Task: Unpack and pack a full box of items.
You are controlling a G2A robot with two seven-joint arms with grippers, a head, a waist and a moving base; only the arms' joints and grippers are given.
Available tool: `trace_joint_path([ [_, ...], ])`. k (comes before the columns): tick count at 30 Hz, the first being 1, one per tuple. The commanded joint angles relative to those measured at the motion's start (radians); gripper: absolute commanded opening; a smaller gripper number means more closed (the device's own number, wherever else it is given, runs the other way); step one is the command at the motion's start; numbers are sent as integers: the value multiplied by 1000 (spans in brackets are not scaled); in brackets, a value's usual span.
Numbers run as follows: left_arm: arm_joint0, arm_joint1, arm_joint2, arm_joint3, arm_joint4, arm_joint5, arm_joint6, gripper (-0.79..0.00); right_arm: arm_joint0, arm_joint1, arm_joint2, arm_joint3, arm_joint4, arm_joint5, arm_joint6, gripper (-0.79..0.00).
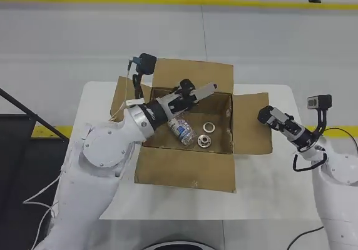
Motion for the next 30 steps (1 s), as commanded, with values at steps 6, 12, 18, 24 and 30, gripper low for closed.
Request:
trace_joint_path([
  [6, 143, 20, -122, -127, -2, -10, 15, 0, 40, 1, -51, 81, -85, 37, -36, 0],
  [12, 180, 31, -170, -161, -13, -20, 4, 0, 56, 1, -89, 104, -119, 57, -62, 0],
  [18, 177, 39, -196, -160, -25, -35, -1, 0, 64, -1, -138, 93, -121, 71, -42, 0],
  [24, 181, 47, -215, -156, -38, -41, -4, 0, 74, -2, -175, 87, -134, 93, -32, 0],
  [30, 200, 54, -231, -167, -45, -42, 7, 0, 97, -5, -211, 98, -141, 103, -33, 0],
])
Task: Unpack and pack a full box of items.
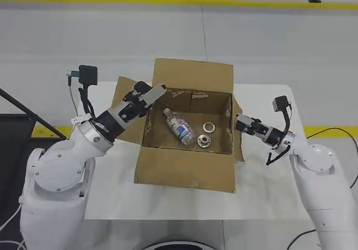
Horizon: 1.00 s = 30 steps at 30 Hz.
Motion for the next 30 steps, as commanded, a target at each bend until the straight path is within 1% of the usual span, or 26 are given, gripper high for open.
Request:
trace_joint_path([
  [1, 10, 2, -7, -6, 0, 1, 6, 0, 9, -1, -11, 4, 2, -1, -2, 0],
  [13, 67, 16, -52, -45, -17, -7, 28, 0, 71, -9, -72, 46, 6, -14, -18, 0],
  [15, 74, 19, -58, -47, -21, -12, 32, 0, 79, -9, -71, 40, -8, -24, -37, 0],
  [18, 85, 22, -82, -55, -21, -4, 50, 0, 90, -7, -55, 5, 9, -38, -61, 0],
  [21, 94, 26, -124, -68, -33, -1, 68, 0, 117, -7, -58, -50, -4, -36, -67, 0],
  [24, 106, 31, -180, -85, -46, 3, 72, 0, 162, -10, -92, -104, -26, -26, -37, 0],
  [27, 131, 36, -246, -98, -70, 12, 79, 0, 220, -16, -151, -133, -61, -19, 15, 0],
  [30, 171, 39, -306, -112, -103, 19, 84, 0, 290, -27, -229, -127, -116, 6, 68, 0],
])
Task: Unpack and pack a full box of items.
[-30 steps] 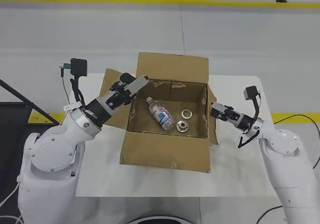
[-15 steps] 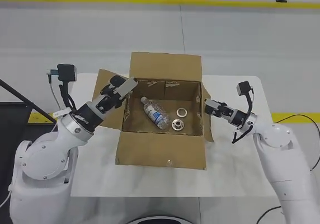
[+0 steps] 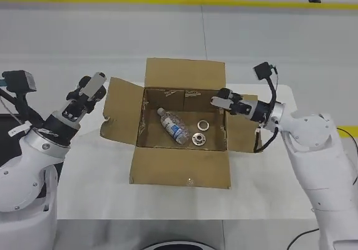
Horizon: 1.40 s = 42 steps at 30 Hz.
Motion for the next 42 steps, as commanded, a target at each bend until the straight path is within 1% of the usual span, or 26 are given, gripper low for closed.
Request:
trace_joint_path([
  [1, 31, 2, -38, -8, -25, 2, 3, 0, 51, -8, -61, 12, -46, 20, 33, 0],
  [2, 46, 3, -54, -10, -35, 2, 3, 0, 73, -14, -92, 22, -64, 30, 44, 0],
  [4, 75, 4, -89, -2, -50, 12, 15, 0, 111, -28, -149, 50, -52, 51, 58, 0],
  [5, 87, 4, -105, 4, -49, 22, 24, 0, 128, -34, -167, 66, -45, 57, 46, 0],
  [7, 90, 5, -109, 5, -48, 24, 24, 0, 148, -47, -188, 95, -5, 63, 1, 0],
  [21, 90, 5, -109, 5, -48, 24, 24, 0, 144, -47, -194, 91, -8, 63, 3, 0],
  [23, 90, 5, -109, 5, -48, 24, 24, 0, 145, -52, -229, 71, -58, 83, 4, 0],
  [25, 102, 6, -101, 17, -25, 20, 33, 0, 173, -61, -293, 45, -185, 112, 12, 0],
  [28, 119, 6, -79, 33, -44, 5, 42, 0, 218, -82, -396, 42, -329, 136, 31, 0],
  [30, 127, 7, -73, 38, -43, -1, 51, 0, 249, -100, -455, 66, -389, 178, 33, 0],
  [34, 145, 7, -78, 37, -65, -10, 74, 0, 312, -143, -576, 127, -493, 223, 65, 0],
  [37, 159, 8, -91, 41, -107, -9, 89, 0, 345, -180, -644, 182, -502, 234, 64, 0],
  [42, 170, 10, -101, 42, -104, -3, 104, 0, 399, -247, -740, 295, -566, 306, 53, 0],
])
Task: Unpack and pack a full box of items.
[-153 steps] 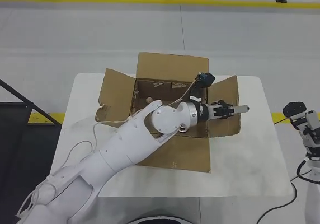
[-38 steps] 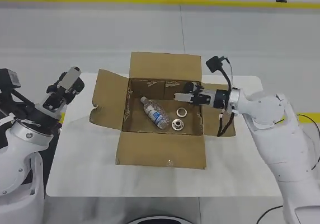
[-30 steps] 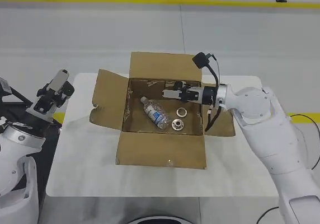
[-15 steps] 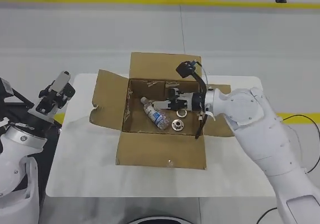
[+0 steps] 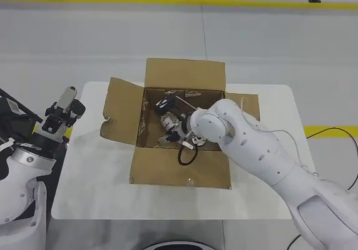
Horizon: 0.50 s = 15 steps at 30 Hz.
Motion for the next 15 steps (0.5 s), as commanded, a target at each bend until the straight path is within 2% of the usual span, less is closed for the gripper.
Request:
trace_joint_path([
  [1, 0, 0, 0, 0, -1, 0, 0, 0, 17, -26, -33, 45, -25, 33, -7, 0],
  [7, 0, 0, 0, 0, -1, 0, 0, 0, 51, -102, -100, 174, -88, 128, -43, 0],
  [15, 0, 0, 0, 0, -1, 0, 0, 0, 67, -185, -122, 356, -71, 112, -95, 0],
])
